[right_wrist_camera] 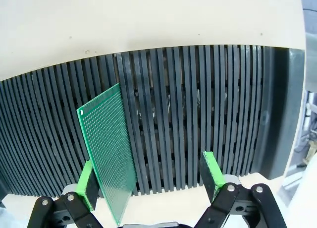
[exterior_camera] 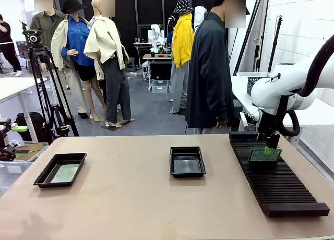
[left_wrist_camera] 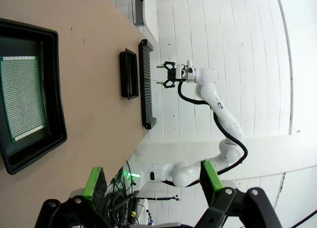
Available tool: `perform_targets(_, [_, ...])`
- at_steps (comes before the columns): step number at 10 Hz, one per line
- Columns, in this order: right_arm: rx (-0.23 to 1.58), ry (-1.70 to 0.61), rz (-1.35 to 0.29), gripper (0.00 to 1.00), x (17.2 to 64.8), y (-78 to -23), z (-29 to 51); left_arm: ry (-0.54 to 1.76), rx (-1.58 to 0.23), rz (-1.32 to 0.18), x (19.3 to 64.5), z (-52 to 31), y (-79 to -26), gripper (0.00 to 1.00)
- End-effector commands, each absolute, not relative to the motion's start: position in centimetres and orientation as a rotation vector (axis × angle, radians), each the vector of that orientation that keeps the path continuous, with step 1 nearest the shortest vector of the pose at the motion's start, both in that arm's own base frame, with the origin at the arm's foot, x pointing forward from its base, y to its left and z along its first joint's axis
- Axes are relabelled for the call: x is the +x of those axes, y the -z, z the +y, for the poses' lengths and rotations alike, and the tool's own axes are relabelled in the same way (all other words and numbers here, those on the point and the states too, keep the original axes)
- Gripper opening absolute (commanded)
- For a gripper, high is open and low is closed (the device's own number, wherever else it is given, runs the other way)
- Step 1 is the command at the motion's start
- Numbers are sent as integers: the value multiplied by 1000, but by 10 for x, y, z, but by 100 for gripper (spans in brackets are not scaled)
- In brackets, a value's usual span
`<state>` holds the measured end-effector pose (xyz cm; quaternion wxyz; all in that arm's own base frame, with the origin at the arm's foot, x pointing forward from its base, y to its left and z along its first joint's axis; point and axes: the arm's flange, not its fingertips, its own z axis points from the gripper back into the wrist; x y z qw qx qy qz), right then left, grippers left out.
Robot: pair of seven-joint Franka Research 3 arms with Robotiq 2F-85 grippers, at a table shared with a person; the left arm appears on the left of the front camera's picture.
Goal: Inspect and transfer BCBs to ESD trays.
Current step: Pick up the Blank PCB from the PCB Rack and place it in the right ESD tray.
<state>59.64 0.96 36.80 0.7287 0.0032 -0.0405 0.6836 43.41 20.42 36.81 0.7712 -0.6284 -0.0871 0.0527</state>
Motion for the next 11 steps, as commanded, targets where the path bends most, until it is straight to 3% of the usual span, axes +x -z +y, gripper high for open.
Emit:
perform_targets(1, [6,-1510,-70,100,587,-363,11,-112,-1361,-191,433,205,-370,100])
perform_targets(9, [-2,-1497,-44,100,579,-365,17,-112,-1361,-191,433,205,-370,100])
perform_targets(11, [1,-1500,-58,89,576,-365,15,-112,-1361,-191,433,205,-370,100])
